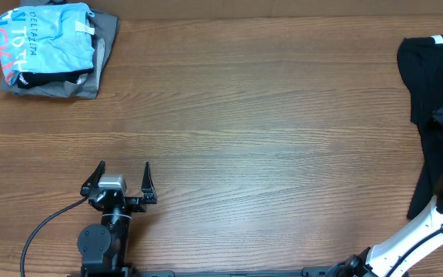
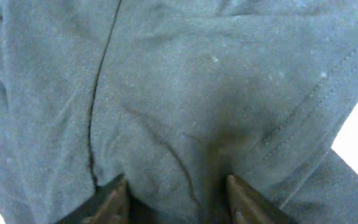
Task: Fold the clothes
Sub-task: 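Reach the right gripper to the black T-shirt and pinch its edge, then lift the black T-shirt with the right gripper and drag it leftward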
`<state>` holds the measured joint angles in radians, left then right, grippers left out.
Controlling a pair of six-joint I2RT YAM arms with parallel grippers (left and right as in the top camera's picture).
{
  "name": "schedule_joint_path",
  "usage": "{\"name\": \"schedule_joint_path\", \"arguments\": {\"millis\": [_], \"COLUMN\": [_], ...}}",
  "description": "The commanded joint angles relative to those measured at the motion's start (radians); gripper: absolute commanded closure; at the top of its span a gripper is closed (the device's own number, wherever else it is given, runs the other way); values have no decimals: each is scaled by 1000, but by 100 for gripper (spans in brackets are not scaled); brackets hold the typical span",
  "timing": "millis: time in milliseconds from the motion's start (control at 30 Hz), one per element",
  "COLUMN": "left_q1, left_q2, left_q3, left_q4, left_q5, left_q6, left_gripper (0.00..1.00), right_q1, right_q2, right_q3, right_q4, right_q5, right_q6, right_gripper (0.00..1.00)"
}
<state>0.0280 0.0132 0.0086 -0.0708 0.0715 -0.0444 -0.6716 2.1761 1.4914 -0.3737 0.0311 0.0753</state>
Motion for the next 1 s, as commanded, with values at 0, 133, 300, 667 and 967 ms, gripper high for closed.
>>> {"name": "schedule_joint_path", "arguments": {"millis": [0,133,300,667,967], "left_q1": [6,6,6,6,6], "left_q2": [-8,-8,-8,-8,-8], "left_q3": [-4,-4,-4,-4,-4], "left_q4": [-1,-1,-1,-1,-1], "left_q5": [0,0,0,0,0], "left_q6": [23,23,23,23,23], "left_gripper": [0,0,0,0,0], "right_q1": [3,3,3,3,3], "right_q2": [6,5,5,3,-15], "right_q3": [25,35,64,75,75], "right_q4": [11,11,-8,-27,-39], "right_q5": [-6,-7,-7,-7,-7], "right_q6": [3,3,3,6,18], "right_gripper": [55,62,63,83,96]}}
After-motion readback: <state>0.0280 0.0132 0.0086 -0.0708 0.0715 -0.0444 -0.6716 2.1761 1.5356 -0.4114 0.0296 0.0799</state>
